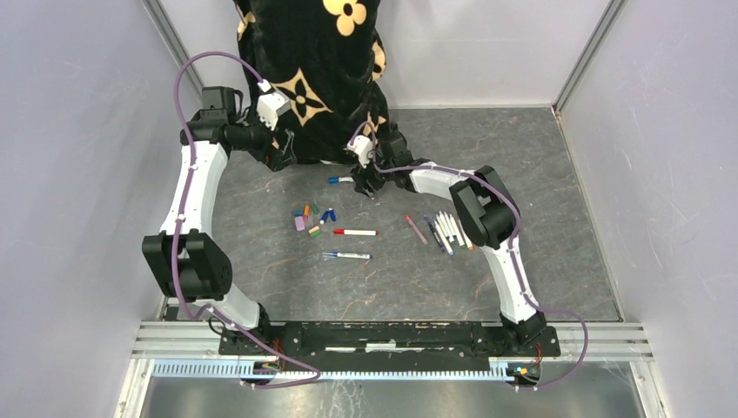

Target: Open the pen caps

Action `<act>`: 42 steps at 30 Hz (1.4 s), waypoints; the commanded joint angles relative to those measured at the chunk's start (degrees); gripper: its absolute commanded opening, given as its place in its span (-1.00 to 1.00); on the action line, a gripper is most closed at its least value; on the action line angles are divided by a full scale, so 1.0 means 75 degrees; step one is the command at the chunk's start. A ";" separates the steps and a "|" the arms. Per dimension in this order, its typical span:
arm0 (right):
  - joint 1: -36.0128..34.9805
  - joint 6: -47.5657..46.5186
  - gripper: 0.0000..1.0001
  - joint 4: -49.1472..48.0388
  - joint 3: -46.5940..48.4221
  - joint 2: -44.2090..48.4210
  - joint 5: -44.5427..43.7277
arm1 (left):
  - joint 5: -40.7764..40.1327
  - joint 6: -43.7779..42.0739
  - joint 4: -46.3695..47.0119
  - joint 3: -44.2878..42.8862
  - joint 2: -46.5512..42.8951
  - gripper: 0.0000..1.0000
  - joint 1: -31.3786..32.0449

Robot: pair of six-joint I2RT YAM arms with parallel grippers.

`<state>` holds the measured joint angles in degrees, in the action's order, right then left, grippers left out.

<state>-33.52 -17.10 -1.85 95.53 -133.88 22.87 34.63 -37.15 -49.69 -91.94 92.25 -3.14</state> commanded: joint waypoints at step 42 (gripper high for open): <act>-0.0533 0.2455 -1.00 0.1070 -0.3773 0.4427 0.4469 | 0.0632 -0.5957 -0.1003 0.2945 -0.1679 0.96 0.2116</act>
<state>-37.39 0.40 4.51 66.43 -103.13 48.99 41.47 -78.22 -62.02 -70.85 82.06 9.58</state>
